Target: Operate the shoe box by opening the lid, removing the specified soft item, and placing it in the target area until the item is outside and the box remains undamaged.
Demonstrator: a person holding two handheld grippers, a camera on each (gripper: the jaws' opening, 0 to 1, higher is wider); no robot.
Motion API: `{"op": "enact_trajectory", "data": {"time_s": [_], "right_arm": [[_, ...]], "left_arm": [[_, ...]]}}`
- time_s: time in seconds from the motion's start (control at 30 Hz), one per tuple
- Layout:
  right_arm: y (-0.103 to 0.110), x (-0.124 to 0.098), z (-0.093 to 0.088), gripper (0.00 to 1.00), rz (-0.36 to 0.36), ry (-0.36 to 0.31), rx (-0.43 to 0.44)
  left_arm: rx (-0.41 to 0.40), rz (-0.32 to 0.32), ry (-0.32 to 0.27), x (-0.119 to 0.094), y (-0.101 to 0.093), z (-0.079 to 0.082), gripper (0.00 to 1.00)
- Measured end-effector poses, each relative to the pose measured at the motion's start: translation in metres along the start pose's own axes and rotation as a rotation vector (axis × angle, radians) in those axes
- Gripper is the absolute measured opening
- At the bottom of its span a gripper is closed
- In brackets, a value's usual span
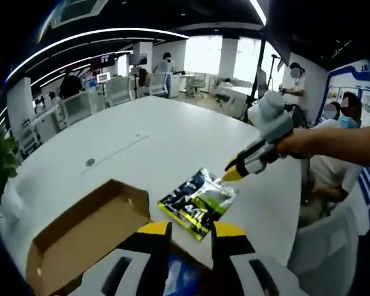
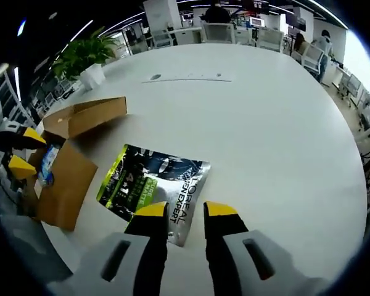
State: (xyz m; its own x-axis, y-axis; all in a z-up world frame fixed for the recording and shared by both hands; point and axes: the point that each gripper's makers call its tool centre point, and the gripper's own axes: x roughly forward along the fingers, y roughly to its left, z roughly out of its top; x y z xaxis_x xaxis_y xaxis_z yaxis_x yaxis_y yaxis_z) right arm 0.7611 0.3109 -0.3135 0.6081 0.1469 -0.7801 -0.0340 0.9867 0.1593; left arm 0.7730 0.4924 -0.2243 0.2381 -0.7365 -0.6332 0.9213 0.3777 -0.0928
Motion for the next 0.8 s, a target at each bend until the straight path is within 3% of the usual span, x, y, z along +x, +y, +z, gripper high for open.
{"op": "enact_trajectory", "data": {"time_s": [0.57, 0.8], "right_arm": [[0.035, -0.037, 0.011, 0.36, 0.035, -0.057, -0.075], [0.064, -0.053, 0.019, 0.42, 0.079, -0.093, -0.102]], "left_arm": [[-0.076, 0.057, -0.088, -0.058, 0.020, -0.019, 0.37], [-0.098, 0.077, -0.135, -0.081, 0.030, -0.029, 0.44]]}}
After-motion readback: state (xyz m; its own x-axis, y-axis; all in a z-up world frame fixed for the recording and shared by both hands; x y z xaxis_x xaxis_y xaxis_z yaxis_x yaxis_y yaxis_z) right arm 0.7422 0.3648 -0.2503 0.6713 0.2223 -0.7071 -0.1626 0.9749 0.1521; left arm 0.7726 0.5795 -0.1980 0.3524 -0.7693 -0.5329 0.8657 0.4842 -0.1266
